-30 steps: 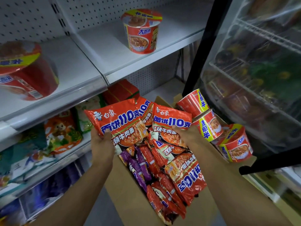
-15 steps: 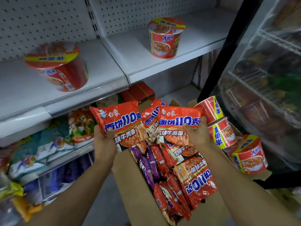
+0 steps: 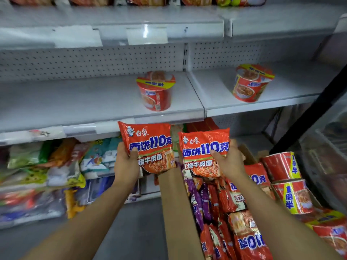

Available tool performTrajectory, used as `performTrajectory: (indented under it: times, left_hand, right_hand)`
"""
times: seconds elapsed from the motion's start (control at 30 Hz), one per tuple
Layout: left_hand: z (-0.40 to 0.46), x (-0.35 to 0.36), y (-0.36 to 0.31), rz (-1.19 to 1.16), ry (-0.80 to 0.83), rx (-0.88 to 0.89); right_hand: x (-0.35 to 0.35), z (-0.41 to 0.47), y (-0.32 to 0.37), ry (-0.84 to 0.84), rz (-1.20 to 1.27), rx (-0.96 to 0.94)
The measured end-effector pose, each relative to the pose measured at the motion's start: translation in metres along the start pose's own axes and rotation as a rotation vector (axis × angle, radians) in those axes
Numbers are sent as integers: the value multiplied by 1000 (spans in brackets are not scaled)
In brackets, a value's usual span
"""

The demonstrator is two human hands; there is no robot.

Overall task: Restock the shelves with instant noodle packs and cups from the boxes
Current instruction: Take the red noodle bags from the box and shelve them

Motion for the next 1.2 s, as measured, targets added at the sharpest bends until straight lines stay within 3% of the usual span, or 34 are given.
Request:
performTrajectory:
  times: [0.2,0.4,0.9,1.2]
  left_hand:
    - [20,-84,-8,-25,-162,30]
    - [40,-186,-4,-71,-216,45]
    - [95,-470,8,-123,-463,81]
    - [123,-583,-10,-145,-683,122]
  right_hand:
    - [40,-33,70,96,2,-94]
    - [90,-83,147,182,46,-186]
    - [240,-235,352,260,214,-464]
    - [312,-283,463,386,319,-567]
Point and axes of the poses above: each hand's wrist, its own z-axis towards the middle knuckle, its own x-axis out of the palm, y = z × x, the point moved 1 cm from there along z, towards the middle knuckle, and after that the axes turned 10 degrees about -y, right-handed, at the moved point
